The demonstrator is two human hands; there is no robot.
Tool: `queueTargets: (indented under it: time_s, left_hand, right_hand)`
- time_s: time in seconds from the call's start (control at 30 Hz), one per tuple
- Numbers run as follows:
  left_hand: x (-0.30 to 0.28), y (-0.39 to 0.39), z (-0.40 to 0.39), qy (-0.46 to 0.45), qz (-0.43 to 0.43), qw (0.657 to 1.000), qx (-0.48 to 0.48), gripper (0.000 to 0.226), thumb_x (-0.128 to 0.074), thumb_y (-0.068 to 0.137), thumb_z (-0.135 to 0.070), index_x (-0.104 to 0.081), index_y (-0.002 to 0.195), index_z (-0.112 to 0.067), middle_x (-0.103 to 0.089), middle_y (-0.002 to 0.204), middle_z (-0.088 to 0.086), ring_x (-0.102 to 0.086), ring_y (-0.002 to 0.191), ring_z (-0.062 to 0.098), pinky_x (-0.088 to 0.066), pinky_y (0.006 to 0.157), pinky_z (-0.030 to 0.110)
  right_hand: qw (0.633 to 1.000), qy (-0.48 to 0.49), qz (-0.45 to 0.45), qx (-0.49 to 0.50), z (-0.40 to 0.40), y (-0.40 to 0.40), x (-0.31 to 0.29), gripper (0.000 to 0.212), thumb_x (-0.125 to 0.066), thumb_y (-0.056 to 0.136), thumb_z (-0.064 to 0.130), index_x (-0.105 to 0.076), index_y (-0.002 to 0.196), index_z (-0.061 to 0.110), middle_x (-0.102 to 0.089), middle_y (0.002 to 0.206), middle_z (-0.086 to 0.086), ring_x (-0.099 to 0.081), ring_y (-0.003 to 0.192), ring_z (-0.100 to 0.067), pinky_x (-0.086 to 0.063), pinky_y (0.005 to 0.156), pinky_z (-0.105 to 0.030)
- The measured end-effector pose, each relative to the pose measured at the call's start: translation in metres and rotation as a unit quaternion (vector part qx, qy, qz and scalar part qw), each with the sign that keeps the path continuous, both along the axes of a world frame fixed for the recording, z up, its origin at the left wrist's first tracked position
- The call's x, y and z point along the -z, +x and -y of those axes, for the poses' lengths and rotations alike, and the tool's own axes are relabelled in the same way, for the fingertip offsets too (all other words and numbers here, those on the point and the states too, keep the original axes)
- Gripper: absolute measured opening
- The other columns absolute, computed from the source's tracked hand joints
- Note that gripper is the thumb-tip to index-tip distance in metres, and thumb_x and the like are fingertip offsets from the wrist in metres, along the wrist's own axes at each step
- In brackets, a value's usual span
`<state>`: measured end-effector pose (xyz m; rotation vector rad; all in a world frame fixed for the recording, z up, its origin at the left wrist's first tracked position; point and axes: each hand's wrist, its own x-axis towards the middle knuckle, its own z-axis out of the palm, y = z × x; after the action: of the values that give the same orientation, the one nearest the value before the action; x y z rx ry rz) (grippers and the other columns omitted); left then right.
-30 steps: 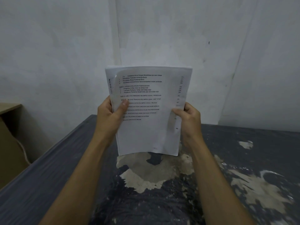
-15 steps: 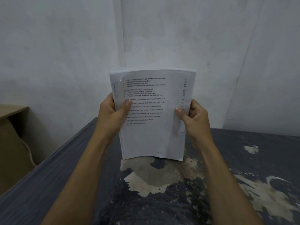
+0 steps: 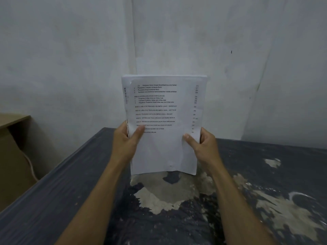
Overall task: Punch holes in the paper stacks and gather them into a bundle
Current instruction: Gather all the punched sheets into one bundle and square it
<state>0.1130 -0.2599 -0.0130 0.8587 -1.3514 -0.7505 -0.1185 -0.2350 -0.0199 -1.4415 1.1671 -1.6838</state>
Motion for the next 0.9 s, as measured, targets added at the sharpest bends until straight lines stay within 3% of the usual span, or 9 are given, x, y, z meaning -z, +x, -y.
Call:
queueTargets:
  time_s: [0.17,0.37,0.47,0.6,0.8,0.9]
  left_hand:
    - [-0.002,-0.010,0.005,-0.068,-0.030,0.997,-0.029,0.028,-0.064,0.097,-0.021,-0.062,0.124,-0.015,-0.071,0.117,-0.005,-0.070,0.105,0.015,-0.060,0.082,0.029]
    - [0.040,-0.016,0.006,0.040,-0.020,0.999,-0.022,0.023,-0.065,0.096,-0.019,-0.064,0.112,-0.035,-0.072,0.099,-0.025,-0.070,0.095,0.000,-0.060,0.081,0.023]
    - [0.041,-0.019,0.007,0.042,-0.029,0.998,-0.032,0.023,-0.064,0.097,-0.017,-0.063,0.115,-0.032,-0.071,0.103,-0.022,-0.069,0.098,0.002,-0.056,0.076,0.016]
    - [0.034,-0.036,0.003,0.010,-0.023,0.998,-0.063,0.023,-0.059,0.099,-0.020,-0.057,0.120,-0.031,-0.064,0.111,-0.025,-0.063,0.098,-0.013,-0.053,0.081,0.009]
    - [0.048,-0.043,0.004,0.022,-0.016,0.998,-0.061,0.031,-0.057,0.102,-0.019,-0.056,0.132,-0.023,-0.066,0.118,-0.016,-0.064,0.106,-0.003,-0.054,0.095,0.022]
    - [0.056,-0.044,0.003,0.028,-0.003,0.997,-0.066,0.037,-0.054,0.103,-0.021,-0.053,0.139,-0.016,-0.066,0.123,-0.008,-0.063,0.111,0.005,-0.052,0.100,0.030]
  right_hand:
    - [0.999,-0.041,0.015,0.027,0.006,0.005,-0.004,0.018,-0.070,0.091,0.016,-0.067,0.102,0.030,-0.072,0.096,0.022,-0.070,0.085,-0.001,-0.055,0.065,-0.016]
    - [0.999,0.015,0.023,0.025,0.008,0.011,0.037,0.022,-0.064,0.096,0.013,-0.063,0.112,0.028,-0.068,0.102,0.022,-0.068,0.093,-0.001,-0.055,0.071,-0.014]
    - [0.999,0.013,0.021,0.030,0.010,0.012,0.037,0.025,-0.063,0.096,0.010,-0.065,0.108,0.031,-0.069,0.099,0.025,-0.068,0.091,0.001,-0.055,0.071,-0.013]
    - [0.996,-0.038,0.023,0.081,0.013,0.024,0.027,0.026,-0.059,0.097,0.008,-0.062,0.117,0.025,-0.067,0.103,0.017,-0.065,0.093,0.005,-0.055,0.077,-0.013]
    - [0.994,-0.011,0.025,0.109,0.015,0.030,0.042,0.025,-0.057,0.098,0.008,-0.066,0.121,0.013,-0.070,0.107,0.005,-0.066,0.096,-0.005,-0.056,0.090,-0.028]
    - [0.995,-0.010,0.020,0.102,0.017,0.030,0.043,0.026,-0.056,0.099,0.007,-0.066,0.119,0.020,-0.070,0.105,0.012,-0.065,0.093,0.004,-0.054,0.084,-0.016]
